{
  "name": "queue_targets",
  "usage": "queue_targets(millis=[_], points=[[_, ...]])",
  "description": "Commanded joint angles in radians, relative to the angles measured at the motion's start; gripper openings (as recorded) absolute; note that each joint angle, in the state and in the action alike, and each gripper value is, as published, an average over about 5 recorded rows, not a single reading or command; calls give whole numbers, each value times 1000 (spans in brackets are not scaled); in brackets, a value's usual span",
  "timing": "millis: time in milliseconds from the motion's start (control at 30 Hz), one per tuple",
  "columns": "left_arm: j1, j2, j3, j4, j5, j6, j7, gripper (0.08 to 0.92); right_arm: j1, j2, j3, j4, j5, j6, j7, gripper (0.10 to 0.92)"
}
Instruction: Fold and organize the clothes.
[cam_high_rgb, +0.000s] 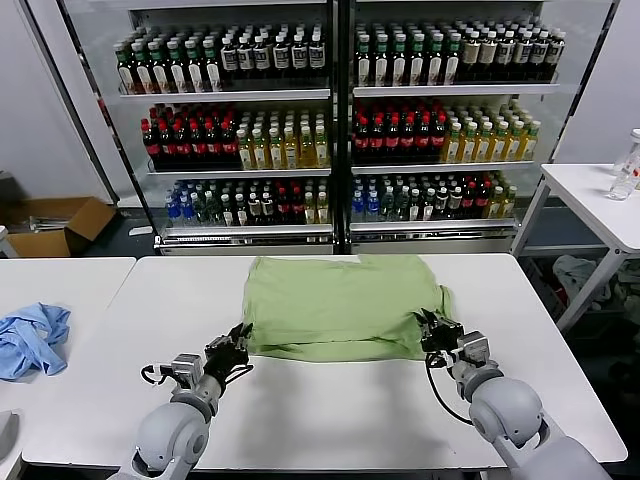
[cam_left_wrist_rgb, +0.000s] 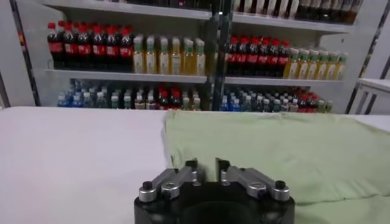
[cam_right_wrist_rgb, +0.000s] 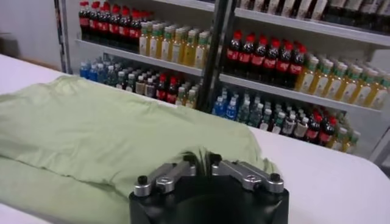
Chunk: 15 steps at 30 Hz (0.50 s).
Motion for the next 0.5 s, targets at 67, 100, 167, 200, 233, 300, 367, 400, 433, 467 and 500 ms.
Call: queue_targets(millis=[67,100,167,200,233,300,367,400,433,467,500], points=[[132,-17,-13,-58,69,-7,-9,388,-67,8,36,7,-37,25,4,487],[139,-17,-15,-53,69,-7,-8,414,-78,6,51,12,-27,18,7,513],[144,-19,-19,-40,66,-5,-8,474,-97,2,84,15,-4,1,13,573],[143,-20,-20,-34,65,-5,-8,500,-104,1,99,13,5,-10,16,599],[138,-20,-21,-26,63,-4,-9,535,-110,0,113,10,11,-23,17,625],[120,-21,-18,-8,63,-1,-14,587,-120,-4,138,3,17,-56,15,686],[92,-22,-13,18,56,6,-23,647,-124,-7,149,-10,18,-86,11,744],[77,-23,-10,29,51,11,-29,673,-122,-9,150,-21,19,-96,8,768],[61,-22,-6,40,46,14,-33,708,-117,-9,146,-33,21,-104,8,785],[44,-20,-2,50,42,17,-36,734,-109,-9,140,-48,24,-111,7,803],[30,-17,3,57,38,20,-38,757,-98,-8,131,-64,29,-117,7,813]])
